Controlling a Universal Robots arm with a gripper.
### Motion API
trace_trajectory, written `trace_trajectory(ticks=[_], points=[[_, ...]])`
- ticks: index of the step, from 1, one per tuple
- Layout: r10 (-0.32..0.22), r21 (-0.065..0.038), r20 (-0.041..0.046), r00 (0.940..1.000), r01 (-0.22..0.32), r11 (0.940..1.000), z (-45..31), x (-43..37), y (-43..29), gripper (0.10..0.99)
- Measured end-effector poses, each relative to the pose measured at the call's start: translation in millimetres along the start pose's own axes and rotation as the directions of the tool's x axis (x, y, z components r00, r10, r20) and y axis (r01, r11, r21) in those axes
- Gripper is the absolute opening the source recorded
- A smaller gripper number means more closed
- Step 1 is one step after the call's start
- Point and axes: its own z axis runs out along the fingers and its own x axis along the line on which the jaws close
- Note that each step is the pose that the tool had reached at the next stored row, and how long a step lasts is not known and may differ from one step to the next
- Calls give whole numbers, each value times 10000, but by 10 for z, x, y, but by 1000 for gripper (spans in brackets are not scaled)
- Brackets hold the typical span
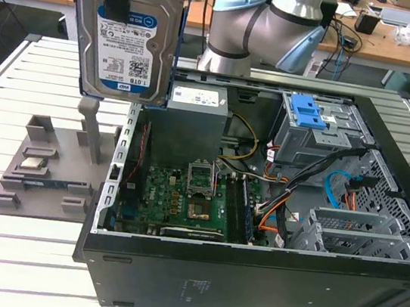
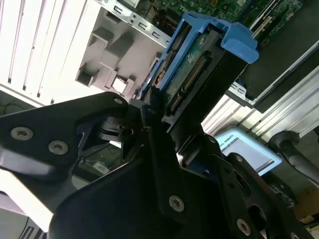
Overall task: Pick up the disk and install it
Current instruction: 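Pick up the disk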
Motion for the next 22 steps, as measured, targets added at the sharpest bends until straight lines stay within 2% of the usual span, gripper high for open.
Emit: trace_trajectory(ticks=[4, 14, 22], points=[[0, -3, 0, 10000, 0, 10000, -8, 102, -70, 369], [0, -8, 0, 10000, 0, 10000, -18, 234, -168, 369], [1, -15, 1, 10000, -1, 10000, -29, 380, -276, 369]])
